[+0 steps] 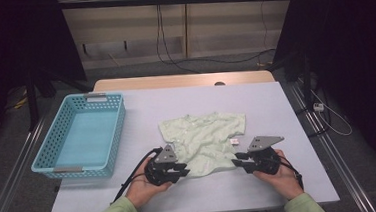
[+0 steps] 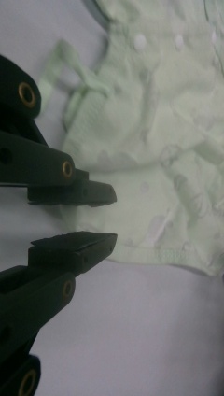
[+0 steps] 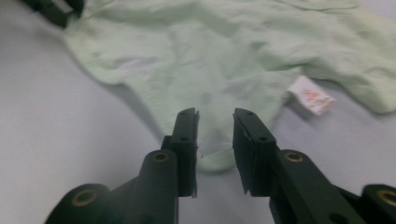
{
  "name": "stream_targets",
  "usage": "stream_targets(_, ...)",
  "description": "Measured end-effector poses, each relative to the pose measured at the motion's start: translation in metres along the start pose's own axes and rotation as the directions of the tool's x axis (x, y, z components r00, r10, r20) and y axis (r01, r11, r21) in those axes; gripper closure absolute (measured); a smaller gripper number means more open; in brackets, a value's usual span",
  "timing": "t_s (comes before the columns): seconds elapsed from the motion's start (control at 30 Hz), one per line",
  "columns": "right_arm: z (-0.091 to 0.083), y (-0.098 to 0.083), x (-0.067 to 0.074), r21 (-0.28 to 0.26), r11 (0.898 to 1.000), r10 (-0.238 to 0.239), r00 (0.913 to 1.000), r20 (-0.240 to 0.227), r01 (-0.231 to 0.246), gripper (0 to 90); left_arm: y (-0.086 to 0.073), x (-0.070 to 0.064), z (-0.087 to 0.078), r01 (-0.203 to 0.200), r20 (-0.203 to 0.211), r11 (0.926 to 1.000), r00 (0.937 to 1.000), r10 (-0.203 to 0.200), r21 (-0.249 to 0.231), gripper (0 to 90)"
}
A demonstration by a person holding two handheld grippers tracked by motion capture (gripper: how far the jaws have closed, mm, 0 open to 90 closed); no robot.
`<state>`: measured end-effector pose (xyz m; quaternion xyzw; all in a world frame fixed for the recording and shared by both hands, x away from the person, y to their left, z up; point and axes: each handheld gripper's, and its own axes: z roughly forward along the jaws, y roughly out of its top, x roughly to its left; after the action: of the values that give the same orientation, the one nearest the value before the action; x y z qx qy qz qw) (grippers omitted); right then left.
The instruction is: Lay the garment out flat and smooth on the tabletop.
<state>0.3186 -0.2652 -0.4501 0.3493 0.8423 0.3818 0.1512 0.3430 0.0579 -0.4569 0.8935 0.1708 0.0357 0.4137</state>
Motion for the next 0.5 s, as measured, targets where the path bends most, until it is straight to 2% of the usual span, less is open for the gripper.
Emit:
stream_targets(0.1,0.005,0.001,-0.011,-0.001,0.999,0.049,0.9982,0.034,-0.049,72.7,0.0,-0.006,0.007,-0.034,0.004,0.9986,0.9994,0.034,0.041,70.4)
stream_targets(0.13,0.008,0.002,-0.016,0.004,0.998,0.059,0.9972,0.047,-0.059,72.5,-0.001,-0.008,0.008,-0.043,-0.004,0.9987,0.9991,0.043,0.027,70.4)
stream_targets(0.17,0.011,0.003,-0.019,0.009,0.998,0.064,0.9965,0.053,-0.064,72.1,0.0,-0.009,0.008,-0.062,-0.011,0.9974,0.998,0.062,0.038,70.6)
stream_targets(0.23,0.017,0.004,-0.024,0.023,0.997,0.072,0.9953,0.065,-0.074,71.1,-0.001,-0.01,0.007,-0.074,-0.01,0.9966,0.9972,0.075,0.035,73.4)
stream_targets(0.3,0.023,0.003,-0.027,0.047,0.996,0.079,0.9948,0.064,-0.082,72.1,-0.001,-0.014,0.007,-0.074,-0.012,0.9965,0.9972,0.074,0.038,79.8)
stream_targets(0.33,0.023,0.002,-0.027,0.043,0.996,0.08,0.9949,0.061,-0.082,75.8,-0.001,-0.014,0.007,-0.08,-0.012,0.9961,0.9967,0.08,0.038,83.3)
stream_targets(0.37,0.023,0.002,-0.027,0.049,0.995,0.084,0.995,0.055,-0.086,79.4,-0.001,-0.014,0.006,-0.069,-0.019,0.9964,0.9974,0.07,0.05,87.3)
stream_targets(0.5,0.02,0.001,-0.023,0.05,0.994,0.094,0.9945,0.044,-0.097,88.0,-0.001,-0.01,0.004,-0.041,-0.001,0.9979,0.9991,0.041,0.05,89.2)
